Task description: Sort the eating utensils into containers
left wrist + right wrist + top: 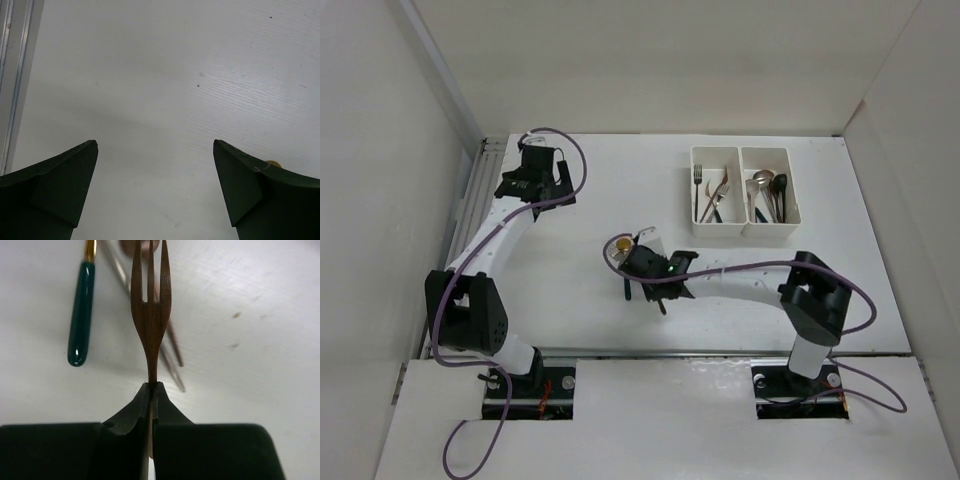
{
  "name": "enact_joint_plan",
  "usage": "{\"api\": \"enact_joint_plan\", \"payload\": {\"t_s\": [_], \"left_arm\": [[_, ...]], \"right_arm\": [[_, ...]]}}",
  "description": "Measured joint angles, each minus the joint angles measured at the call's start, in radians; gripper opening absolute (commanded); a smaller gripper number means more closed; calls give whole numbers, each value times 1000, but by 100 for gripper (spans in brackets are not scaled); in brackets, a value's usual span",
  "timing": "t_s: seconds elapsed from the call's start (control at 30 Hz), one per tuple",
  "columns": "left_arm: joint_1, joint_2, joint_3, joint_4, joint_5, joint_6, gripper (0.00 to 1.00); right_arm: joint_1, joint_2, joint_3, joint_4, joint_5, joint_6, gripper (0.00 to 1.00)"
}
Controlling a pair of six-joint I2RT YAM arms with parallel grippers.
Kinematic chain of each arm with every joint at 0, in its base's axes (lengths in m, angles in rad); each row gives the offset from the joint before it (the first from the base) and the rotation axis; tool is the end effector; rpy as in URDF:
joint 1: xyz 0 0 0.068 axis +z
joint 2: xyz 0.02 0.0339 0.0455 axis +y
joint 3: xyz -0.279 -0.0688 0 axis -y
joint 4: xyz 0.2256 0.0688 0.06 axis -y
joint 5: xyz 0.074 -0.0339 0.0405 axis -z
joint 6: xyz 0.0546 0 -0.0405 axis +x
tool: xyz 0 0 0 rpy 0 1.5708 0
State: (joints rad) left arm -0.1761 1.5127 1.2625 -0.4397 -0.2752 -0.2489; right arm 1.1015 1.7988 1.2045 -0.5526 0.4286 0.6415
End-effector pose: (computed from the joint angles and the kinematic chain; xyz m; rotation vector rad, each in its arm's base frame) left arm 0.3323 -0.0441 0.3138 -0.2262 2.2197 0.0801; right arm 0.1805 0.3059 0.1960 -0.4644 2.5067 0.0626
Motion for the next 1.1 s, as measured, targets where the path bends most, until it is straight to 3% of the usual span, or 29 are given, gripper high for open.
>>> {"api": "enact_joint_plan", "payload": {"t_s": [0.13, 0.27, 0.47, 0.5, 0.6, 0.63, 0.77, 1.03, 1.1], "left_arm": [[2, -5, 0, 2, 81, 20, 94], [1, -5, -14, 10, 208, 26, 91], [-100, 17, -77, -10, 335, 22, 89], [-135, 31, -76, -14, 351, 23, 89], [-235, 89, -60, -38, 389, 23, 89], [-269, 114, -54, -47, 410, 23, 89], [-299, 144, -70, -75, 468, 4, 84], [-362, 229, -71, -126, 523, -15, 82], [-406, 261, -58, -127, 532, -16, 74]], "right_arm": [[-84, -96, 109, -47, 42, -92, 0], [-280, -132, 241, -6, 80, -213, 0], [-584, 57, 431, 47, 116, -364, 0], [-604, 88, 445, 51, 116, -375, 4], [-666, 223, 516, 41, 115, -407, 34], [-681, 265, 539, 29, 111, -414, 49], [-725, 345, 573, -5, 97, -428, 64], [-719, 285, 563, -21, 87, -432, 67], [-704, 233, 530, -13, 86, -431, 67]]}}
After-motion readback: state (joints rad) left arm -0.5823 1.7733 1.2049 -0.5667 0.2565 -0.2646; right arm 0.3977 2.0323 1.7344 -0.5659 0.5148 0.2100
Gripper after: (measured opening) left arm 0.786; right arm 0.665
